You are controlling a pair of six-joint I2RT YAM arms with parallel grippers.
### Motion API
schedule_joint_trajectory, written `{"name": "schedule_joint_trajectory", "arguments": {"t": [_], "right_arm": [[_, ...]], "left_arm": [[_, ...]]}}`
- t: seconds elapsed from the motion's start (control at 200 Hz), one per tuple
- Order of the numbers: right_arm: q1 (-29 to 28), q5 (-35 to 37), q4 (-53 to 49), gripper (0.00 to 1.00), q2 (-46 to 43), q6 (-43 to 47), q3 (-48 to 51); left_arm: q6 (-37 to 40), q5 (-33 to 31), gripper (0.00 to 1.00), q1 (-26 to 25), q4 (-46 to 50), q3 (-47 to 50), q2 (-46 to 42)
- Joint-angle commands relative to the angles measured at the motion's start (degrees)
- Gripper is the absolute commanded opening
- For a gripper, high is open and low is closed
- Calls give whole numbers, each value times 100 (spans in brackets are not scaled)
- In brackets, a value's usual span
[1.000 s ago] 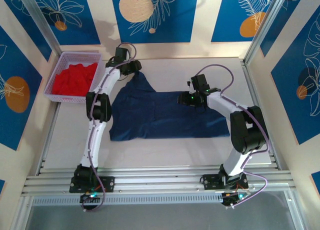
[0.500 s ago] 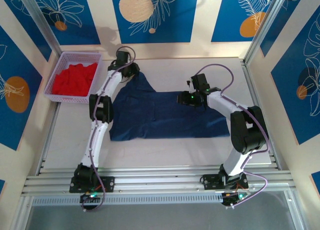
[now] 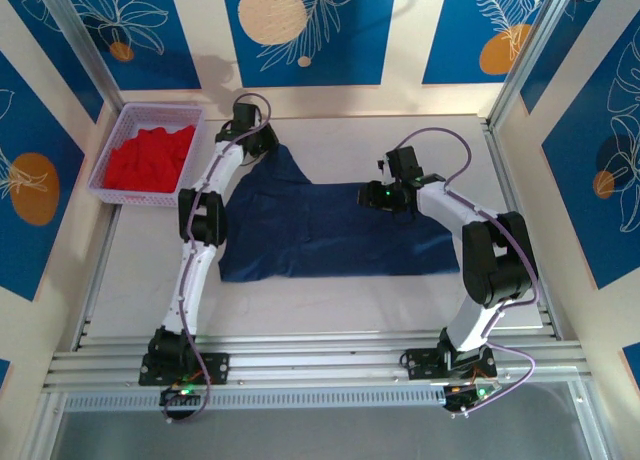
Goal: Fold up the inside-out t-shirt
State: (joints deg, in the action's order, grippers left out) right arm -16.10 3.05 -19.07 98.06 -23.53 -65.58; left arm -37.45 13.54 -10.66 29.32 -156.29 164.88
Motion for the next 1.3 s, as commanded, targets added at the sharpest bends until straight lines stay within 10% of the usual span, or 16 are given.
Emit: {"name": "schedule_joint_trajectory", "arguments": {"t": [0.0,0.51,1.295], "right_arm": [[185,168,-170,52,39,-142,-254],[1970,727,-878,50,1077,-1021,-1370],[2243,1377,-2345,50,3258,-839,-4044]], "left_arm": [[53,153,0,63,-142,-156,23],[22,587,0,144,-419,301,-798],[321,1001,0,47,-355,1489,-1868]]}}
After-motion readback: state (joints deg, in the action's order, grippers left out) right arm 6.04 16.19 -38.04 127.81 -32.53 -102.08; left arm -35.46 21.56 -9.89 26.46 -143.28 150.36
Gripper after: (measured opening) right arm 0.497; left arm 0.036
